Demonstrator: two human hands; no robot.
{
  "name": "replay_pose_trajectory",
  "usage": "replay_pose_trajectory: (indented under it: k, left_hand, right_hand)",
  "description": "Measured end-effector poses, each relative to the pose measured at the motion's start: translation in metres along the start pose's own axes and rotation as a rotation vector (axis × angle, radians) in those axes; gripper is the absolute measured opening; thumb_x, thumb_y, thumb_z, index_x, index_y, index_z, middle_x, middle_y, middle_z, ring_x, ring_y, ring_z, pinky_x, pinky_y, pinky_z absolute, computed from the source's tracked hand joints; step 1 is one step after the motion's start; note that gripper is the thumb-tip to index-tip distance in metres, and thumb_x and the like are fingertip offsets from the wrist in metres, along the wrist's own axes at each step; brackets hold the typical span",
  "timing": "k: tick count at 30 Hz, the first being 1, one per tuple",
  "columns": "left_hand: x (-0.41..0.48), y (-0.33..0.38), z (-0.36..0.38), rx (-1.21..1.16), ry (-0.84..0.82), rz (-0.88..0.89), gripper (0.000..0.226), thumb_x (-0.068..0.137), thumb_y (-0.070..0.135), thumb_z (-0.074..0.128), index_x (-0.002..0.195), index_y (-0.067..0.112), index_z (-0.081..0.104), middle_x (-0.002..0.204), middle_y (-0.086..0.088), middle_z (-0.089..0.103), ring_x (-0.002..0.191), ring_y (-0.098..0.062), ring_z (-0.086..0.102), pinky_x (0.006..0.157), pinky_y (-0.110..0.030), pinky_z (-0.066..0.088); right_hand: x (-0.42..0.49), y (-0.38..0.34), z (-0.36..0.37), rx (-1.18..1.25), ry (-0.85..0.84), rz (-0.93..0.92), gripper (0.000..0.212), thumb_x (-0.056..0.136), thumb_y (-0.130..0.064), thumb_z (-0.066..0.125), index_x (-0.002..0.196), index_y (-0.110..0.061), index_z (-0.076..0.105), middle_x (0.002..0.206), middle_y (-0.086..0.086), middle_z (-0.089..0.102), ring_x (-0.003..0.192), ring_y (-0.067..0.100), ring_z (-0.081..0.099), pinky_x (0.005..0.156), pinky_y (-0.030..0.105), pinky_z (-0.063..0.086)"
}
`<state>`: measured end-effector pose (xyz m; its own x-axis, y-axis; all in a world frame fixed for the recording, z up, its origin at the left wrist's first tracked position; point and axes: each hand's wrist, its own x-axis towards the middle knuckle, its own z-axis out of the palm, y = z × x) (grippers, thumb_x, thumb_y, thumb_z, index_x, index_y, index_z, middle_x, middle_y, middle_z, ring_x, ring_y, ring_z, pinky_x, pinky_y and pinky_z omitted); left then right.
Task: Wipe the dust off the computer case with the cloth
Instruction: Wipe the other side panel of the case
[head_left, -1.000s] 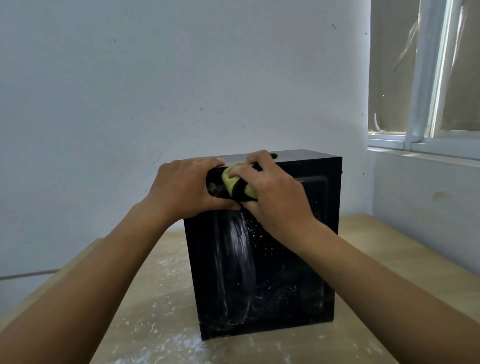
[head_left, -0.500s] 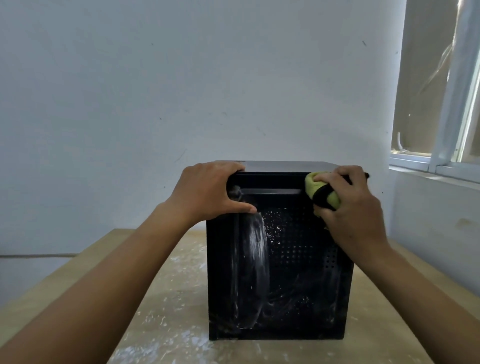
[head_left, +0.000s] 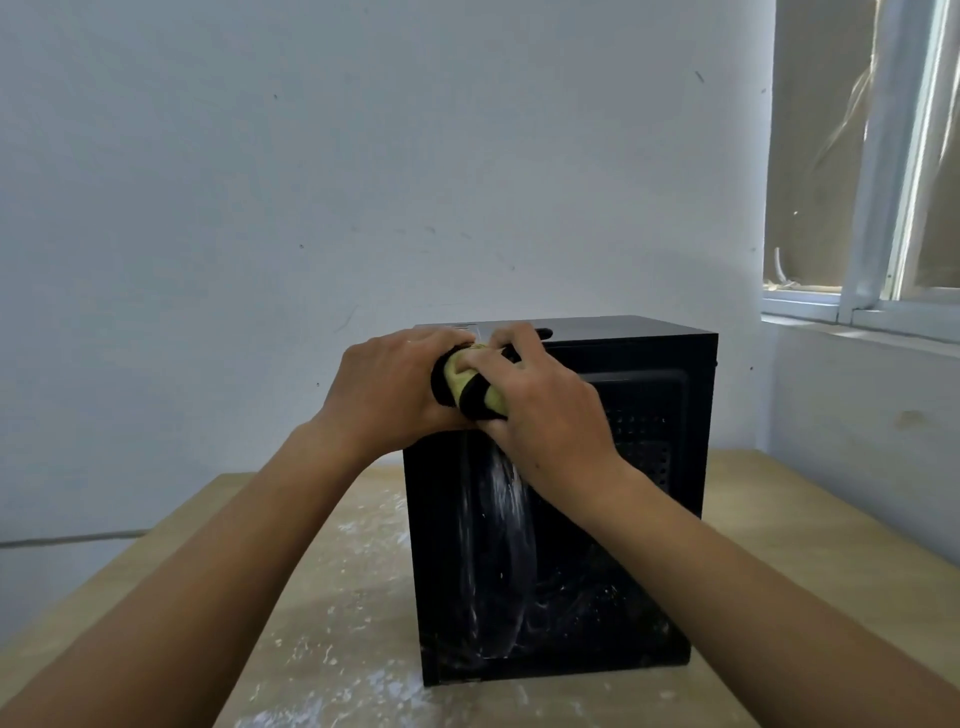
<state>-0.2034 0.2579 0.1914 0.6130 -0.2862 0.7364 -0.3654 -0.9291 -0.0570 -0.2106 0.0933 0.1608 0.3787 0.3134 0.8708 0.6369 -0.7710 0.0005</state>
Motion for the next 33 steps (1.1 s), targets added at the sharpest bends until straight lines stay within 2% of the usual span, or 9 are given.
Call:
replay_pose_trajectory:
  k: [4, 9, 18, 22, 24, 26, 28, 31, 33]
  left_hand:
    - [0.001, 0.002, -0.001, 0.03, -0.02, -0.022, 0.089, 0.059, 0.078, 0.069, 0.135, 0.035, 0.053, 0.133, 0.017, 0.059, 0.119, -0.011, 0.057, 0.077, -0.024, 0.032]
    - [-0.001, 0.001, -0.001, 0.034, -0.026, -0.015, 0.091, 0.059, 0.08, 0.065, 0.137, 0.035, 0.051, 0.137, 0.018, 0.056, 0.124, -0.009, 0.054, 0.08, -0.023, 0.032]
    - [0.0, 0.0, 0.003, 0.018, -0.003, 0.013, 0.091, 0.06, 0.078, 0.066, 0.137, 0.032, 0.051, 0.137, 0.016, 0.056, 0.126, -0.009, 0.052, 0.084, -0.024, 0.036]
    - [-0.007, -0.006, 0.014, -0.091, 0.09, 0.051, 0.09, 0.063, 0.076, 0.066, 0.136, 0.025, 0.052, 0.138, 0.009, 0.054, 0.131, -0.01, 0.044, 0.1, -0.032, 0.046]
    - [-0.018, -0.006, 0.026, -0.195, 0.178, 0.013, 0.098, 0.065, 0.072, 0.068, 0.145, 0.022, 0.041, 0.153, 0.008, 0.037, 0.142, -0.01, 0.031, 0.11, -0.027, 0.037]
    - [-0.031, 0.001, 0.037, -0.359, 0.215, -0.105, 0.117, 0.065, 0.067, 0.072, 0.156, 0.02, 0.015, 0.163, 0.009, 0.012, 0.148, -0.005, 0.013, 0.111, -0.012, 0.019]
    - [-0.043, 0.009, 0.05, -0.552, 0.22, -0.26, 0.128, 0.064, 0.062, 0.077, 0.157, 0.021, -0.001, 0.164, 0.009, 0.005, 0.147, 0.0, 0.009, 0.113, -0.013, 0.017]
    - [-0.055, 0.018, 0.066, -0.774, 0.202, -0.412, 0.125, 0.063, 0.054, 0.085, 0.156, 0.028, 0.005, 0.156, 0.007, 0.032, 0.141, -0.004, 0.033, 0.114, -0.03, 0.035]
    - [-0.059, 0.025, 0.07, -0.883, 0.223, -0.461, 0.111, 0.064, 0.044, 0.089, 0.151, 0.026, 0.022, 0.137, 0.015, 0.051, 0.123, 0.005, 0.05, 0.099, -0.02, 0.047]
  right_hand:
    - [-0.011, 0.024, -0.018, -0.03, 0.022, 0.049, 0.05, 0.065, -0.021, 0.086, 0.11, -0.021, 0.065, 0.114, 0.004, 0.053, 0.075, 0.026, 0.063, 0.054, 0.027, 0.043]
    - [-0.029, 0.066, -0.042, -0.045, 0.051, 0.211, 0.053, 0.065, -0.013, 0.084, 0.112, -0.026, 0.063, 0.119, 0.001, 0.048, 0.08, 0.035, 0.061, 0.067, 0.043, 0.054]
    - [-0.044, 0.097, -0.055, -0.097, 0.134, 0.308, 0.046, 0.069, -0.008, 0.081, 0.112, -0.016, 0.064, 0.117, 0.009, 0.049, 0.075, 0.034, 0.057, 0.064, 0.032, 0.045]
    - [-0.036, 0.08, -0.046, -0.08, 0.127, 0.25, 0.047, 0.067, -0.01, 0.082, 0.11, -0.017, 0.064, 0.115, 0.009, 0.049, 0.075, 0.033, 0.058, 0.063, 0.035, 0.051]
    - [-0.029, 0.065, -0.039, -0.046, 0.105, 0.201, 0.047, 0.066, -0.011, 0.082, 0.108, -0.02, 0.064, 0.114, 0.006, 0.049, 0.075, 0.033, 0.059, 0.062, 0.039, 0.053]
    - [-0.02, 0.048, -0.031, -0.032, 0.068, 0.136, 0.047, 0.065, -0.013, 0.083, 0.108, -0.021, 0.064, 0.113, 0.005, 0.05, 0.074, 0.033, 0.06, 0.059, 0.034, 0.051]
    - [-0.012, 0.032, -0.023, -0.052, 0.024, 0.051, 0.046, 0.066, -0.014, 0.084, 0.107, -0.018, 0.065, 0.112, 0.007, 0.052, 0.071, 0.03, 0.061, 0.056, 0.026, 0.044]
    - [0.001, 0.012, -0.015, -0.061, -0.036, -0.025, 0.043, 0.066, -0.015, 0.084, 0.105, -0.016, 0.066, 0.11, 0.006, 0.053, 0.069, 0.026, 0.061, 0.05, 0.024, 0.039]
    - [0.006, 0.002, -0.009, -0.07, -0.058, -0.063, 0.042, 0.065, -0.016, 0.084, 0.103, -0.016, 0.066, 0.109, 0.006, 0.053, 0.07, 0.025, 0.061, 0.047, 0.024, 0.038]
